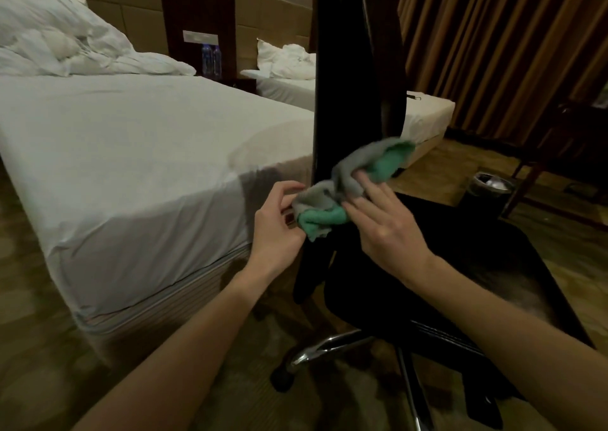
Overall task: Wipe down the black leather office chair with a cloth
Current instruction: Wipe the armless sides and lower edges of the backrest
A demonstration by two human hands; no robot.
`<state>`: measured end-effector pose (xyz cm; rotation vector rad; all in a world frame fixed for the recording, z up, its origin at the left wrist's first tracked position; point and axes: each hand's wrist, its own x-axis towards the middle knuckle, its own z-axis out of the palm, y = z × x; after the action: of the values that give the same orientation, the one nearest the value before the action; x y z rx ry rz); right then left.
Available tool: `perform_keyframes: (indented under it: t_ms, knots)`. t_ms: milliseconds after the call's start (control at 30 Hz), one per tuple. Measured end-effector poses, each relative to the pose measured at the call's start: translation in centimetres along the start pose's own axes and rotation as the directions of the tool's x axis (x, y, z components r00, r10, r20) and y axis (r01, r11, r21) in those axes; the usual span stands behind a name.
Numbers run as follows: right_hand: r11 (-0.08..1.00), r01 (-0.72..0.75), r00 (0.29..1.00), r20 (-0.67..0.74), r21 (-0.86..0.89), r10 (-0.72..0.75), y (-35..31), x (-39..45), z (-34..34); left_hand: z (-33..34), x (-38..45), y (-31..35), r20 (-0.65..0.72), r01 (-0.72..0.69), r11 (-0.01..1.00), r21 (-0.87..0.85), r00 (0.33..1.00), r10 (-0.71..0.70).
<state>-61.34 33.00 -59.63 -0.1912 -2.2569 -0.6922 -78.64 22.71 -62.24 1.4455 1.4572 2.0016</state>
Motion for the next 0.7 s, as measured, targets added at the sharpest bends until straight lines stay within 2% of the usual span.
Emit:
perform_keyframes:
  t_ms: [167,233,433,700]
  knots:
    - [0.982,0.190,0.960,0.206,0.010,-0.188,-1.3,-4.5,1.4,-0.1,-0.1,0.0,0.012,0.062,0.995,-0.076,0.998,-0.061]
    - [0.980,0.200,0.959,0.208,-0.001,-0.195,-0.4,-3.8,0.6,-0.1,-0.2,0.1,0.010,0.069,0.994,-0.080,0.998,-0.069]
    - [0.997,0.054,0.998,-0.032,-0.046,-0.055,1.5,1.1,-1.7,0.0,-0.1,0.3,-0.001,0.099,0.993,-0.071,0.995,-0.100]
    - [0.999,-0.046,0.993,0.105,0.001,0.046,-3.5,-4.2,3.4,-0.9,-0.1,0.6,0.064,0.092,0.989,-0.118,0.994,-0.085]
